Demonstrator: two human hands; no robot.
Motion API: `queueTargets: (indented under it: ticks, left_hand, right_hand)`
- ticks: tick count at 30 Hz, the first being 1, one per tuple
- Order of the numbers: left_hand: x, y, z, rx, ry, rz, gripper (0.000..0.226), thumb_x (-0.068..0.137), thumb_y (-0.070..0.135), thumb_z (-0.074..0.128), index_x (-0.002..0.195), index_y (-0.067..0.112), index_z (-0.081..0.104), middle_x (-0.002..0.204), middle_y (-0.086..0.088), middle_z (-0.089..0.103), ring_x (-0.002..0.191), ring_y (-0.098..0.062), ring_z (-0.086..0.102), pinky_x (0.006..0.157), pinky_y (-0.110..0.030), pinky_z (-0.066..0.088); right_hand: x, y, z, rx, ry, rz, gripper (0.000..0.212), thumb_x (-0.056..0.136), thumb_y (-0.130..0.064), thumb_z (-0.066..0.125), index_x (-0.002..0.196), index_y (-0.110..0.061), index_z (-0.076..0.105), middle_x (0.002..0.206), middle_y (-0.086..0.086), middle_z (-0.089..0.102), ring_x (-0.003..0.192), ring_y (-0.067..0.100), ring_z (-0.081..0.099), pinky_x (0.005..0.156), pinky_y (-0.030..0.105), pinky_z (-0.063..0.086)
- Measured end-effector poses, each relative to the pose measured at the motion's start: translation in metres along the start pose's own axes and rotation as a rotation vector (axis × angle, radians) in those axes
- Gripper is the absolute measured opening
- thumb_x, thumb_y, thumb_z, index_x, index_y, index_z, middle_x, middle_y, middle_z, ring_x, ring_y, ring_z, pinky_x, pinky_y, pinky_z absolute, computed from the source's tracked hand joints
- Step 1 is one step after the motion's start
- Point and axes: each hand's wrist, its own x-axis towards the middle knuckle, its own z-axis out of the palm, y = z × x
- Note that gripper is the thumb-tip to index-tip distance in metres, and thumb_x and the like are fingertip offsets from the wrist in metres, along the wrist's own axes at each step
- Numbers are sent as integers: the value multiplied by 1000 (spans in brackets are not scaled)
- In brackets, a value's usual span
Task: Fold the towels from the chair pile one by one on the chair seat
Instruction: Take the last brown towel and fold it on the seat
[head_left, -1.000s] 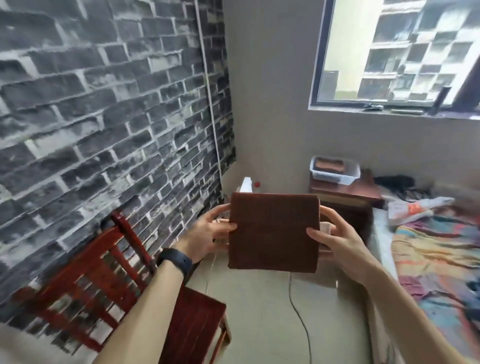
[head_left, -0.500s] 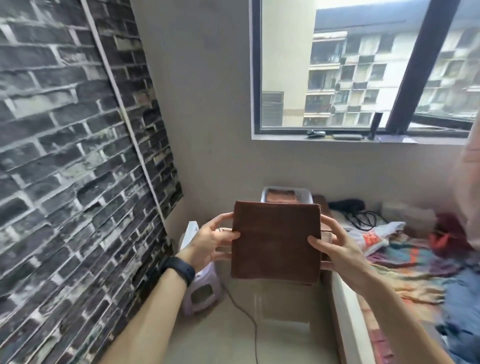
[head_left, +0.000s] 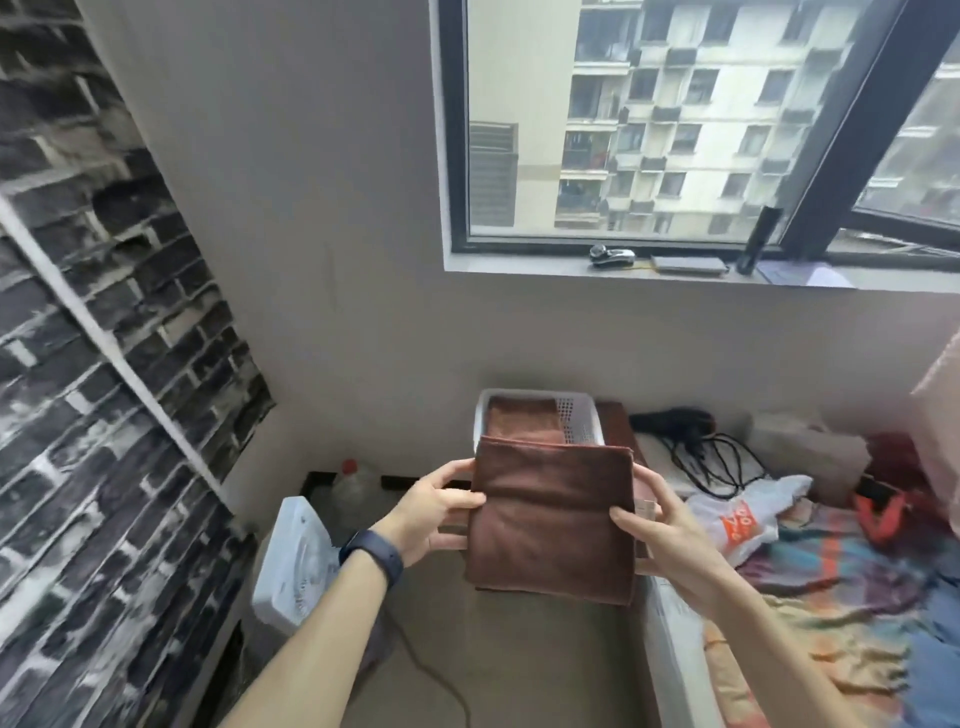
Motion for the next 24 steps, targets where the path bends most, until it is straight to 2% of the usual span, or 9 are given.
queueTargets:
  ticks: [2, 7, 9, 13, 18, 21, 24]
  left_hand:
    - [37, -4, -4, 5, 1, -60, 42, 89, 6, 64, 122, 31, 61, 101, -6, 73, 89, -22, 70, 87, -49, 54]
    - [133, -14, -16, 31, 34, -204, 44, 90, 8, 63, 124, 34, 58, 106, -9, 74, 89, -24, 70, 89, -49, 54]
    - [172, -14, -20, 46, 56, -247, 43, 90, 9, 62, 125, 34, 57, 105, -9, 74, 88, -24, 69, 89, -48, 53]
    - [252, -5, -25, 29, 134, -308, 43, 91, 9, 60, 126, 33, 56, 105, -9, 74, 87, -24, 71, 85, -47, 55]
    - [327, 3, -24, 26, 254, -425, 40, 93, 10, 60, 129, 26, 54, 110, -8, 71, 87, -23, 69, 83, -45, 56]
    - [360, 6, -26, 19, 315, -461, 40, 93, 12, 61, 130, 24, 53, 118, -10, 69, 93, -24, 66, 85, -44, 55]
    - [398, 10, -29, 17, 360, -472, 35, 94, 11, 60, 127, 24, 55, 117, -9, 68, 94, -23, 66, 78, -38, 56]
  right_hand:
    - [32, 7, -5, 4, 10, 60, 52, 94, -5, 64, 124, -47, 58, 103, 12, 76, 97, 31, 74, 75, 55, 60]
    - [124, 28, -16, -2, 15, 190, 50, 95, -4, 64, 129, -39, 57, 105, 9, 75, 97, 25, 74, 64, 42, 60]
    - [168, 36, -22, -8, 5, 243, 50, 95, -5, 63, 129, -40, 56, 106, 6, 76, 96, 24, 74, 64, 41, 60]
    - [264, 48, -37, -17, -47, 355, 48, 96, -11, 64, 130, -44, 55, 122, 6, 68, 108, 29, 69, 78, 58, 59]
    - [358, 53, -49, -78, -93, 463, 45, 98, -17, 62, 131, -45, 51, 124, -2, 65, 109, 25, 67, 83, 57, 58]
    - [403, 57, -53, -162, -104, 479, 46, 98, -16, 62, 133, -43, 49, 131, -1, 62, 115, 25, 63, 95, 54, 54]
    - [446, 61, -53, -198, -116, 497, 45, 99, -17, 60, 134, -41, 47, 133, 1, 61, 118, 24, 61, 103, 50, 49]
